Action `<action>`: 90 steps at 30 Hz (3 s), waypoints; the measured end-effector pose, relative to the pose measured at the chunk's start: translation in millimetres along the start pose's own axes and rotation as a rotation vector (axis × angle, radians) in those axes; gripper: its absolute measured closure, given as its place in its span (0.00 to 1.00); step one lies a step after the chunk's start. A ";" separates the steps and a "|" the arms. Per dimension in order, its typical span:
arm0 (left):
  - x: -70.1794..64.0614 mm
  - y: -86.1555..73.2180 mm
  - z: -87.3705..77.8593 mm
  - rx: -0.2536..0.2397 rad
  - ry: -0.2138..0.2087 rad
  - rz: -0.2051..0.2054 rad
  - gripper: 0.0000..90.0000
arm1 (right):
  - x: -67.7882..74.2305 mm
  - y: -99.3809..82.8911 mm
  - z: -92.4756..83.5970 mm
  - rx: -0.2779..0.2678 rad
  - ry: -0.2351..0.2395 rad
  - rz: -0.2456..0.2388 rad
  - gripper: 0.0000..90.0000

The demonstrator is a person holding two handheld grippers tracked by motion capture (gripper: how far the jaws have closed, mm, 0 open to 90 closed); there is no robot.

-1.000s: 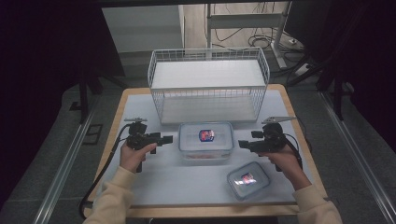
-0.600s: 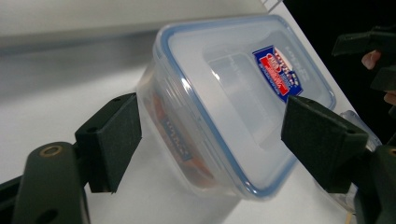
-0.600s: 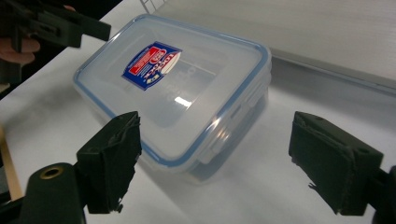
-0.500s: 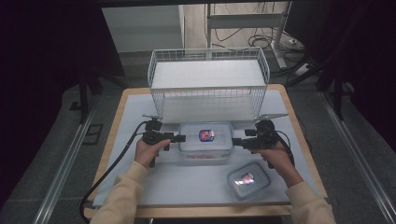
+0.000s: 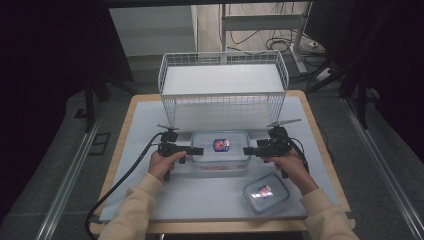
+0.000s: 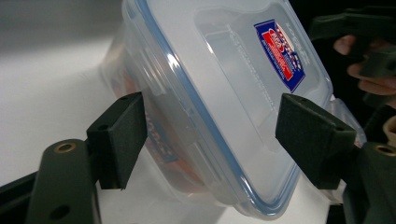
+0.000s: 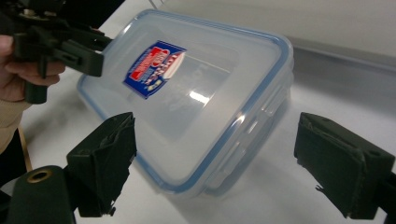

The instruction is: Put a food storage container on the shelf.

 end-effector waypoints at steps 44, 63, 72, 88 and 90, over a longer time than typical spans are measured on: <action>-9.2 -8.4 -14.6 -0.008 -0.024 0.076 0.45 | -16.1 2.2 17.3 0.131 0.165 0.116 0.48; -12.3 -12.7 -19.0 -0.038 -0.035 0.063 0.54 | -11.0 -2.6 10.4 0.099 0.149 0.150 0.52; -16.3 -14.8 -19.9 -0.055 -0.028 0.066 0.56 | -7.7 -3.6 5.1 0.102 0.141 0.160 0.55; -21.9 -14.5 -19.5 -0.066 -0.014 0.091 0.57 | -8.5 -6.9 -0.8 0.056 0.149 0.135 0.58; -22.4 -14.4 -19.7 -0.069 -0.015 0.092 0.57 | -8.8 -7.3 -1.2 0.049 0.150 0.129 0.58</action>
Point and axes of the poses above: each handheld gripper's, and its own axes: z roughly forward along the jaws, y roughly out of its top, x roughly to its left, the point moved 2 cm from there along z, roughly forward along the jaws, and after that the axes turned 11 degrees about -y, right-handed, at the moved point
